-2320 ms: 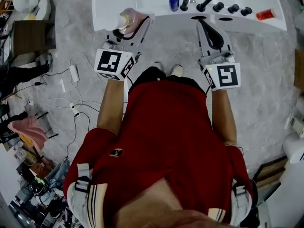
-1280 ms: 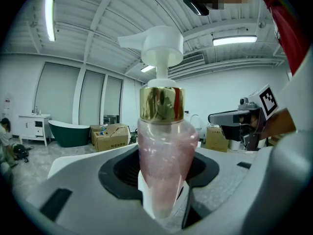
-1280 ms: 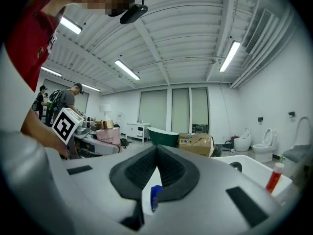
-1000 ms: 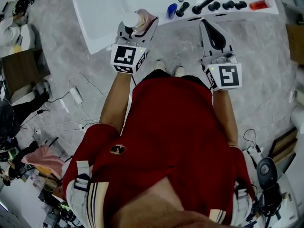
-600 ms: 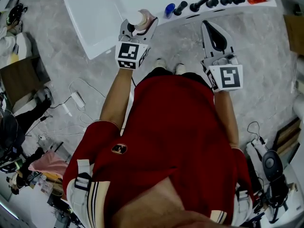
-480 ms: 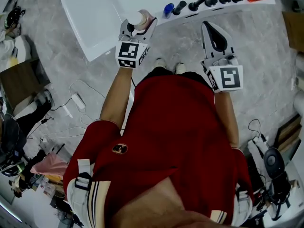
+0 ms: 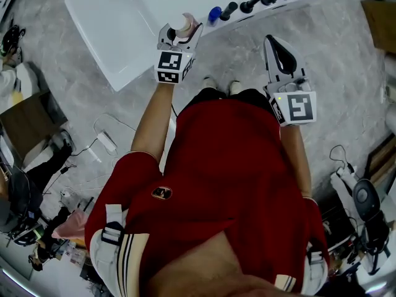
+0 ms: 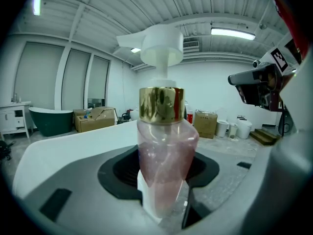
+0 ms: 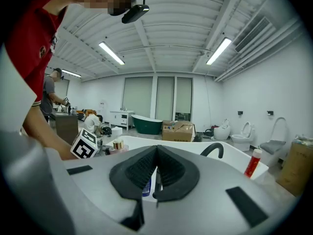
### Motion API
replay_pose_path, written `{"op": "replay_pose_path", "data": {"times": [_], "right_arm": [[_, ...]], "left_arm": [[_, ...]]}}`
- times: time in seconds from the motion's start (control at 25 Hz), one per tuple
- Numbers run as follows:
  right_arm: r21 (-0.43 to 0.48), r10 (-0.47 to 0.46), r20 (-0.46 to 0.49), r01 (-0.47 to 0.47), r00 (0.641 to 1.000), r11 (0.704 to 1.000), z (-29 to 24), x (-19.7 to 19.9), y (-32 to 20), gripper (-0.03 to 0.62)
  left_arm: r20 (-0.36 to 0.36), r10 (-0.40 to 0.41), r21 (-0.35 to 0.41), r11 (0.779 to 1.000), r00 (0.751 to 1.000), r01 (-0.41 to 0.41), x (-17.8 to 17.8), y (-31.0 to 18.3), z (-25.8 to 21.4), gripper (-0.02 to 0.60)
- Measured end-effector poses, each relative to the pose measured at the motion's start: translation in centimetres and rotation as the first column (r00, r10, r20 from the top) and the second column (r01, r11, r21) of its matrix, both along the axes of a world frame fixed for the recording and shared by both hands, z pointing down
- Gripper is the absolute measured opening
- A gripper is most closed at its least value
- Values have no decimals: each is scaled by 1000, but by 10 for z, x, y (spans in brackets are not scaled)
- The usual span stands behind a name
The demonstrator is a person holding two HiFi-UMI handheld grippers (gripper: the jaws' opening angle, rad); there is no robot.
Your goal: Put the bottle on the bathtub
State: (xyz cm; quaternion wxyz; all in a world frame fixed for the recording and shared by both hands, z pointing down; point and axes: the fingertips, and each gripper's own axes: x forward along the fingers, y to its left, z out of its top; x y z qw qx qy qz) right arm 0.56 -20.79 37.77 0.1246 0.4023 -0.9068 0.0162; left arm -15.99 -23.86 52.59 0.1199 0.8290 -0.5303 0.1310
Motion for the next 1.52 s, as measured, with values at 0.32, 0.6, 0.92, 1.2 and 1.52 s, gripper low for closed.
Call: {"op": "replay_pose_path", "data": {"times": [0.32, 0.6, 0.92, 1.2, 1.52], "right_arm": [[-16, 57, -37, -58, 998, 998, 14, 17, 2, 0], [-15, 71, -54, -72, 996, 997, 20, 22, 2, 0], [-28, 81, -69, -83, 994, 996, 34, 26, 0, 0], [-36, 89, -83, -92, 993, 995, 38, 35, 2, 0], [-42, 78, -85, -82, 993, 996, 37, 38, 3, 0]], "left_arm": [[10, 21, -32, 999, 1000, -20, 3, -11, 31, 227], [-5, 15, -42, 999, 1000, -15, 4, -16, 48, 228], [-26, -1, -35, 999, 1000, 0, 4, -24, 61, 229], [-29, -9, -40, 999, 1000, 8, 9, -23, 70, 227], [7, 41, -22, 999, 999, -40, 25, -21, 70, 238]]}}
